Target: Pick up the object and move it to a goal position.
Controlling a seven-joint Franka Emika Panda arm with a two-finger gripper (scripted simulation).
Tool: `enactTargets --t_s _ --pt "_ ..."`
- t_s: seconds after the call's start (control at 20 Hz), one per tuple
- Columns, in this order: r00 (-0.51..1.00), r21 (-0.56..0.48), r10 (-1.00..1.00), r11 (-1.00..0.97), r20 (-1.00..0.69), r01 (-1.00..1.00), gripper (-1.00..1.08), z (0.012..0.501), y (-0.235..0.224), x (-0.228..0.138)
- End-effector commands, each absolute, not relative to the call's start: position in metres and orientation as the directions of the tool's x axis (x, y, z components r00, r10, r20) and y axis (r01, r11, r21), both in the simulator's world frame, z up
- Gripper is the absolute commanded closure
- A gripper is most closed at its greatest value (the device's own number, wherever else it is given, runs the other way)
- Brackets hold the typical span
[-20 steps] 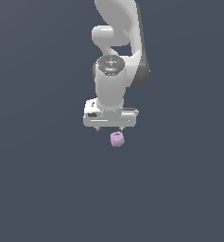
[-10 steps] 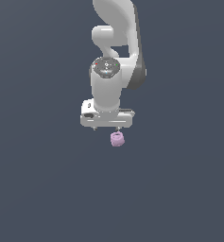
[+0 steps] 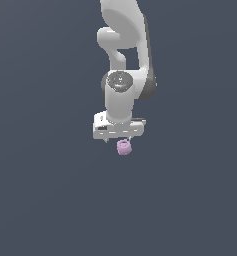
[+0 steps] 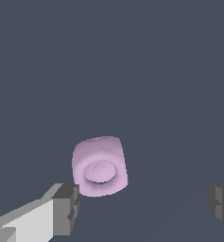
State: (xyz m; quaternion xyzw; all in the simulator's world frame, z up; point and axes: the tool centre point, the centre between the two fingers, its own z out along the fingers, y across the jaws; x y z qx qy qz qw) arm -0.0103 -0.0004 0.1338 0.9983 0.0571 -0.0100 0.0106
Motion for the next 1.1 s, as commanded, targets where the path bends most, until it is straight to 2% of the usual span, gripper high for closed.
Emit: enactTargets --t_s 0.0,0.45,1.05 --pt "0.986 0.014 0.163 -0.986 -0.016 0.163 -0.92 0.120 0.009 -0.014" --pt "0.963 0.001 0.269 -0.963 -0.001 0.269 -0.92 0.091 0.029 -0.024" --pt "0.962 0.000 0.273 -0.962 -0.001 0.273 -0.92 0.069 0.030 -0.026"
